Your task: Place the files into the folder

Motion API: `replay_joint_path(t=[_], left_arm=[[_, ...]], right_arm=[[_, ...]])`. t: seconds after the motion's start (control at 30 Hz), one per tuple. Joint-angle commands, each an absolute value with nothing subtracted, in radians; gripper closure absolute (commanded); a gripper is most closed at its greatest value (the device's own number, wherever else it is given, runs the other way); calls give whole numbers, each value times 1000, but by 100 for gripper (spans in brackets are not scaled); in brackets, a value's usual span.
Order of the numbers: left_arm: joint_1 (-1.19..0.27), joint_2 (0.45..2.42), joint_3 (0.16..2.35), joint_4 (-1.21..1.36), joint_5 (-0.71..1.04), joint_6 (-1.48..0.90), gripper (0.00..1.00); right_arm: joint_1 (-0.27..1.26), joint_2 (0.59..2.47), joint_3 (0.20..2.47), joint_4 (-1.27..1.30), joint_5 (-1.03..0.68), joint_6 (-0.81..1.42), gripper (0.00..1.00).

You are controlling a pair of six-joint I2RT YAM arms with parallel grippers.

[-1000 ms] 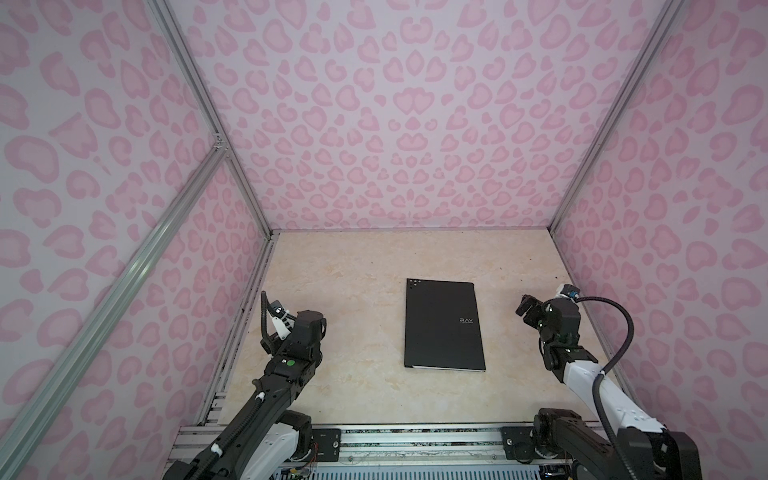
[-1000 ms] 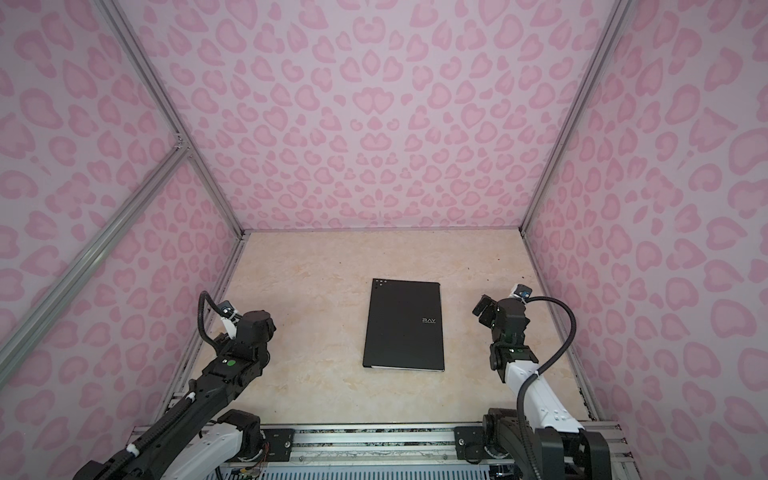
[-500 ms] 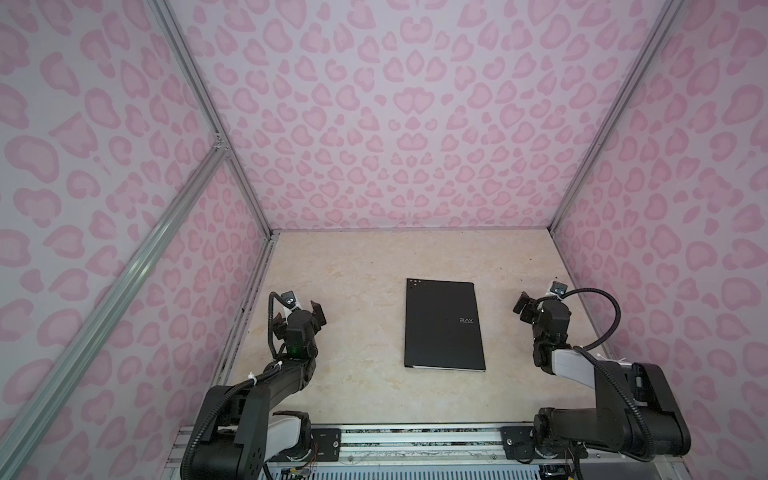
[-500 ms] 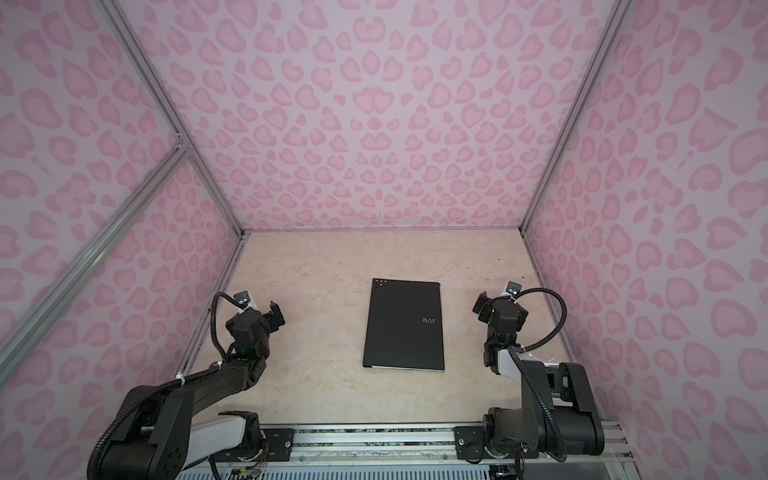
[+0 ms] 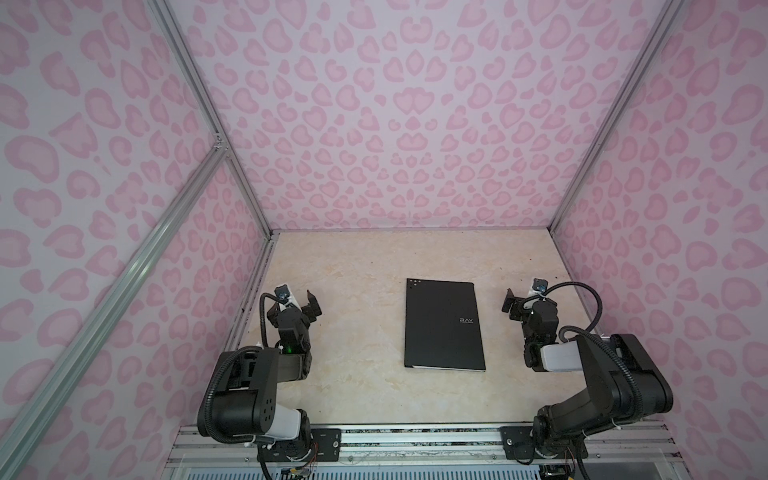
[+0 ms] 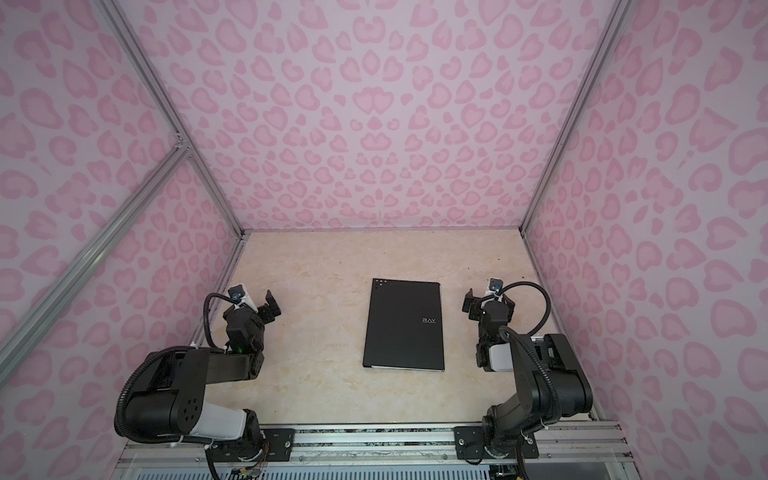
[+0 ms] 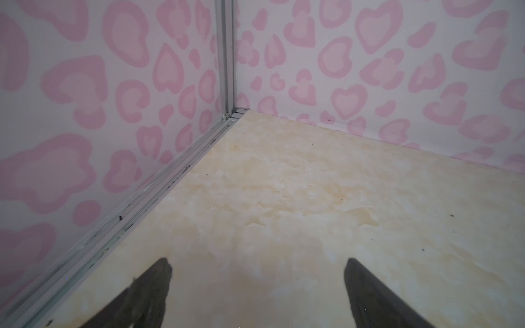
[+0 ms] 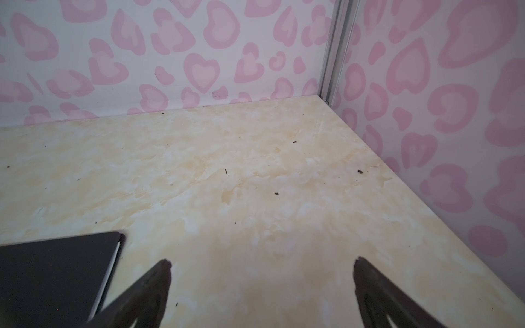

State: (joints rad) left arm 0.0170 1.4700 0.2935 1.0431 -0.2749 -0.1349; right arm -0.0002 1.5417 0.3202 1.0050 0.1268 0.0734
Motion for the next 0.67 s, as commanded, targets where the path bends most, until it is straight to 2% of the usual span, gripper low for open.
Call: replay_joint_path(t=[0.0, 0.33, 0.63], left_arm=[[3, 1477, 319, 1000, -271, -112, 3], [-26, 1476, 308, 1027, -313, -93, 3], [-11, 1472, 314, 1007, -254, -88, 3]], right_arm=[[8, 1536, 339, 967, 156, 48, 1], [29, 1535, 339, 966, 179, 29, 1], [30, 1534, 340, 965, 179, 28, 0]])
